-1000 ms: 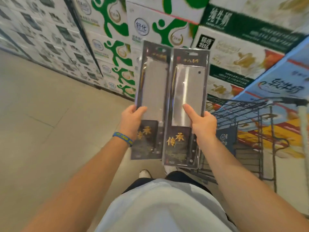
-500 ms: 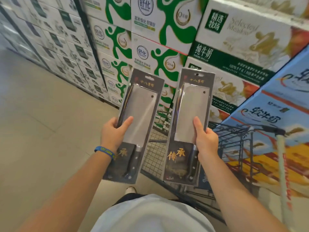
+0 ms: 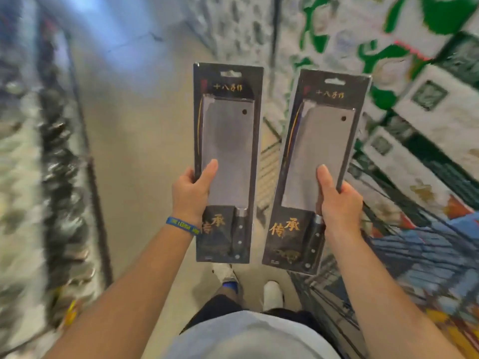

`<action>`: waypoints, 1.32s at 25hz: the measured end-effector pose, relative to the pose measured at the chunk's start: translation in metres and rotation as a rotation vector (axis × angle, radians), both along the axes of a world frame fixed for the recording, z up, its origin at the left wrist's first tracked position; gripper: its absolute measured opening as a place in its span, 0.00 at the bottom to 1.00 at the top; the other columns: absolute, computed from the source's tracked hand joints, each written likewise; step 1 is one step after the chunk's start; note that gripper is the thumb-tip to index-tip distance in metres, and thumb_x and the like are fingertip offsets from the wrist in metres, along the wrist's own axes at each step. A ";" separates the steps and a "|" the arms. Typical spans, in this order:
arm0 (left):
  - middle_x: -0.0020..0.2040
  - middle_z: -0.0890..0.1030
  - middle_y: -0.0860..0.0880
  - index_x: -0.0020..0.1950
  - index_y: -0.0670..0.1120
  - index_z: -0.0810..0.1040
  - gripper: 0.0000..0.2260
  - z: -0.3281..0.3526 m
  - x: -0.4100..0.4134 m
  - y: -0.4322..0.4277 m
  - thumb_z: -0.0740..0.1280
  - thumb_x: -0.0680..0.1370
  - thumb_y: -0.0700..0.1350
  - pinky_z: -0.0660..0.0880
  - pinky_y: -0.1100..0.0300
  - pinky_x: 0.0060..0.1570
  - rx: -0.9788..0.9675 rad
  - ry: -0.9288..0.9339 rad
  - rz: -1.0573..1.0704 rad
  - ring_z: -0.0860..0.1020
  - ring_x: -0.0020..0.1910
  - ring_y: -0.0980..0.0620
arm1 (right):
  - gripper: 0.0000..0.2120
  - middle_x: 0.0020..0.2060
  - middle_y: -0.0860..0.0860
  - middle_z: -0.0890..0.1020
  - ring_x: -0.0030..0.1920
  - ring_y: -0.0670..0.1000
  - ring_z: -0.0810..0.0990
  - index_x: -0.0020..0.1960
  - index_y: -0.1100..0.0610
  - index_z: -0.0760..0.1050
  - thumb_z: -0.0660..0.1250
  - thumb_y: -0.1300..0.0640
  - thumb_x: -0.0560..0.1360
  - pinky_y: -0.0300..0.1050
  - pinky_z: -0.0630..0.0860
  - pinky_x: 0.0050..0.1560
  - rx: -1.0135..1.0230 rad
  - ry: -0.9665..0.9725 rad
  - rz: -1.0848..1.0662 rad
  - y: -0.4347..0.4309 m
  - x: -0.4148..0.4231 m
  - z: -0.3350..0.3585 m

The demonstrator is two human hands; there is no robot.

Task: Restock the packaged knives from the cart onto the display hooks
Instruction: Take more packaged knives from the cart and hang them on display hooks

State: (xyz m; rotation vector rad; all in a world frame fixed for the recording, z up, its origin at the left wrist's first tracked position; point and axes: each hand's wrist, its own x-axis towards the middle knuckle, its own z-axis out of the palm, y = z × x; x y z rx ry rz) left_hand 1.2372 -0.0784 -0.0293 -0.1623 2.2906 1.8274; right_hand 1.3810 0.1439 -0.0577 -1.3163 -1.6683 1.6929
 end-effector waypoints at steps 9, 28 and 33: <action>0.41 0.85 0.51 0.50 0.44 0.84 0.25 0.057 0.172 -0.318 0.77 0.64 0.61 0.81 0.57 0.42 0.121 0.129 0.787 0.83 0.40 0.55 | 0.31 0.41 0.52 0.87 0.39 0.51 0.85 0.49 0.43 0.84 0.75 0.23 0.57 0.65 0.84 0.45 -0.067 0.226 1.059 -0.302 -0.074 0.066; 0.37 0.85 0.58 0.38 0.55 0.85 0.19 0.379 0.679 -0.678 0.74 0.62 0.69 0.82 0.47 0.47 -0.514 0.942 1.948 0.84 0.40 0.57 | 0.33 0.22 0.44 0.66 0.23 0.44 0.64 0.31 0.52 0.60 0.70 0.26 0.68 0.42 0.63 0.28 -0.080 1.164 1.925 -0.893 0.305 0.403; 0.29 0.70 0.50 0.32 0.46 0.70 0.31 0.427 0.658 -0.720 0.72 0.60 0.74 0.71 0.52 0.33 -0.647 0.940 2.025 0.69 0.30 0.52 | 0.33 0.30 0.48 0.65 0.31 0.51 0.64 0.35 0.53 0.60 0.69 0.26 0.69 0.51 0.62 0.34 -0.183 1.285 1.898 -0.948 0.288 0.455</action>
